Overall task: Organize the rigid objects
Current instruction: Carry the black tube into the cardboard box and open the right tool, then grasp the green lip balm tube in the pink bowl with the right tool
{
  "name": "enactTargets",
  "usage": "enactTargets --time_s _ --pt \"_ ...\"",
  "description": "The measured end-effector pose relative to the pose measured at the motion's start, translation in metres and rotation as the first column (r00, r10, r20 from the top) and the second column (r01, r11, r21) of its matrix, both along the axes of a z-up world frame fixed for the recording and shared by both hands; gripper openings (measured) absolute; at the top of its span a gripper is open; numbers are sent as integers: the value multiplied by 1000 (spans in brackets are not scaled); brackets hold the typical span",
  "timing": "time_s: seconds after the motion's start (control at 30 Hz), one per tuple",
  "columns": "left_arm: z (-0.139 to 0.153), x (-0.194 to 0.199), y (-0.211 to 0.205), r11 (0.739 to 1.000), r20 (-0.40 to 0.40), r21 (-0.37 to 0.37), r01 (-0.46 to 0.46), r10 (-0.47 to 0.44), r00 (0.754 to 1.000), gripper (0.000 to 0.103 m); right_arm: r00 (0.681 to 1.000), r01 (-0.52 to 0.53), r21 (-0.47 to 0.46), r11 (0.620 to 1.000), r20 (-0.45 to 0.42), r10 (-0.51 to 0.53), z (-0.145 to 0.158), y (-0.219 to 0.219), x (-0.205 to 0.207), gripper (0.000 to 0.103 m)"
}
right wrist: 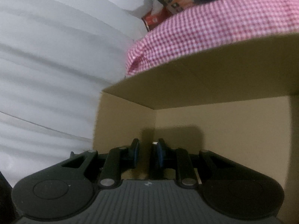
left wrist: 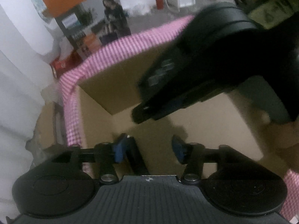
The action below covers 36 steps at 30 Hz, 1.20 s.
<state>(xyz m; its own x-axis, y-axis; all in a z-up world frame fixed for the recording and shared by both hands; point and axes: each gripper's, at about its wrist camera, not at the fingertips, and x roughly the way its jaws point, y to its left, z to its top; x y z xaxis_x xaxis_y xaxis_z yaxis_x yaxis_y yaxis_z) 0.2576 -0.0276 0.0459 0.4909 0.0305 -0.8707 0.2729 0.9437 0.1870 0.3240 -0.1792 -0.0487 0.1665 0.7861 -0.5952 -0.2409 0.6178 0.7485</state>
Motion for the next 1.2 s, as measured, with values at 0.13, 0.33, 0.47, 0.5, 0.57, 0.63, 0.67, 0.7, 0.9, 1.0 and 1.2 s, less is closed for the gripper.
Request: enactTargets --time_s 0.13,0.33,0.47,0.5,0.57,0.63,0.67,0.7,0.9,1.0,1.2 --pt "31 -27 3 999 78 -39 5 -2 997 69 997 24 38 999 72 -26 30 -31 -30 24" --pt "70 -96 9 993 200 -107 39 -17 980 82 974 68 55 996 212 -79 66 -79 -103 61" --pt "75 -138 12 986 235 -160 54 -15 972 83 959 90 75 993 261 -106 73 -113 -162 61" --pt "75 -149 11 983 238 -172 58 -16 971 83 957 94 83 992 267 -113 72 -120 -176 61" --pt "70 -170 10 976 235 -204 71 -22 972 84 952 100 95 991 279 -122 70 -136 -207 61" --pt "60 -184 9 970 222 -231 77 -24 975 84 951 104 98 990 282 -128 64 -147 -235 61" --pt "53 -191 7 967 212 -241 80 -28 977 84 952 106 97 990 279 -130 60 -151 -246 61" --pt "47 -197 5 965 204 -251 80 -29 979 84 953 103 96 990 276 -126 55 -153 -257 61" --pt "-1 -212 -11 941 117 -329 79 -42 992 79 963 71 61 996 255 -84 20 -147 -287 56" --pt "-23 -212 -15 932 64 -358 65 -45 997 70 966 39 13 999 253 -41 3 -136 -285 49" --pt "-44 -209 -22 926 26 -371 71 -66 997 50 958 -24 -81 996 282 46 -11 -112 -273 33"
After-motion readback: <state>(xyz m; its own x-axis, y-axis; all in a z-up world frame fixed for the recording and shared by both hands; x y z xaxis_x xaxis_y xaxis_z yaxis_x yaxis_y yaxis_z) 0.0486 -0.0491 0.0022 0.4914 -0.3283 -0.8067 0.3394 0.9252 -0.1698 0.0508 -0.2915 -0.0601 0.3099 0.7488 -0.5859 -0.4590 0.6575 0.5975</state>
